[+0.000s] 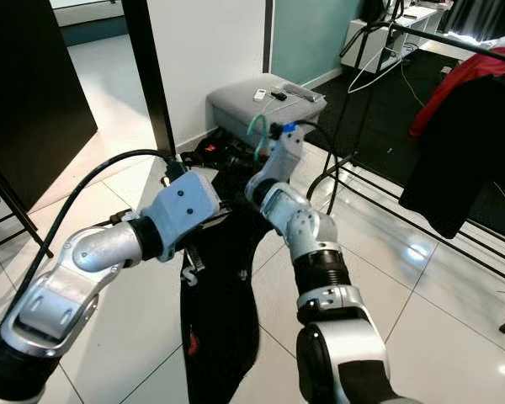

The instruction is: Hang hanger

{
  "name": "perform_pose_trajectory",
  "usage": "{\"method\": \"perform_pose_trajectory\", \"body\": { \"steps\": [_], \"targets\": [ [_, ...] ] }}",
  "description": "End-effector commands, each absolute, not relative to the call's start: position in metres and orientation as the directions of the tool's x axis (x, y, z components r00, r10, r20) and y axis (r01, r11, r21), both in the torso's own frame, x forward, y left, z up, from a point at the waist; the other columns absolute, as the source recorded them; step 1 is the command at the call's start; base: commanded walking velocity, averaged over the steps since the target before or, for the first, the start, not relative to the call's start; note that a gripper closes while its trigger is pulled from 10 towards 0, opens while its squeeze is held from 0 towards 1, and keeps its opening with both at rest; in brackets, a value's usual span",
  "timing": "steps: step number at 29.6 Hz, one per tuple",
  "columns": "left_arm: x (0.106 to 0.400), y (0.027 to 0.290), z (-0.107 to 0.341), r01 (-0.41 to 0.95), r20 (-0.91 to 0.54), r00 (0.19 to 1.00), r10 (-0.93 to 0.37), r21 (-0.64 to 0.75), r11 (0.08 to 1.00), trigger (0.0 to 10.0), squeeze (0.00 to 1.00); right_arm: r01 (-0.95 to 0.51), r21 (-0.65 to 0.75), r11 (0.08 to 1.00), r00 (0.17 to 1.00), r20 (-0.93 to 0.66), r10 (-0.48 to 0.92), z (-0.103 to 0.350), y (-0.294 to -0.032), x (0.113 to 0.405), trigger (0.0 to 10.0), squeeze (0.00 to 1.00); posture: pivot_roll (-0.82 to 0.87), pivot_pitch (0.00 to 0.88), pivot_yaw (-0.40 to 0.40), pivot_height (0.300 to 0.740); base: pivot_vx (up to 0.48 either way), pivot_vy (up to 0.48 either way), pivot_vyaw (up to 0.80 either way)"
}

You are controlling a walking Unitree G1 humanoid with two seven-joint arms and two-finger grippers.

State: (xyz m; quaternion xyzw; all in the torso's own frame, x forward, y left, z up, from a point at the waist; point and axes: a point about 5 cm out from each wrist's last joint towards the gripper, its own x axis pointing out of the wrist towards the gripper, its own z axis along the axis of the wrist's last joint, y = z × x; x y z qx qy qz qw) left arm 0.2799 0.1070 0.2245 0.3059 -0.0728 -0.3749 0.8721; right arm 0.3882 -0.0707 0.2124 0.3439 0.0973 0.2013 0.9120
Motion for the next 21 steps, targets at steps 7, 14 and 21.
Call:
{"method": "perform_pose_trajectory", "body": {
  "steps": [7, 14, 21],
  "targets": [
    [0.283, 0.118, 0.203, 0.615, -0.213, 0.750, -0.626, 0.571, 0.544, 10.0, 0.00, -0.359, 0.695, 0.624, 0.885, 0.040, 0.464, 0.231, -0.074, 0.387, 10.0, 0.00, 0.03, 0.074, -0.095, 0.740, 0.000, 0.000, 0.00],
    [0.283, 0.116, 0.206, 0.616, -0.199, 0.748, -0.633, 0.563, 0.551, 10.0, 0.00, -0.389, 0.684, 0.617, 0.864, 0.038, 0.502, 0.228, -0.068, 0.382, 10.0, 0.00, 0.03, 0.074, -0.095, 0.740, 0.000, 0.000, 0.00],
    [0.266, 0.097, 0.229, 0.709, -0.072, 0.633, -0.771, 0.453, 0.540, 10.0, 1.00, -0.379, 0.685, 0.622, 0.870, 0.035, 0.491, 0.228, -0.070, 0.384, 10.0, 0.00, 0.03, 0.073, -0.096, 0.740, 0.000, 0.000, 0.00]
  ]
}}
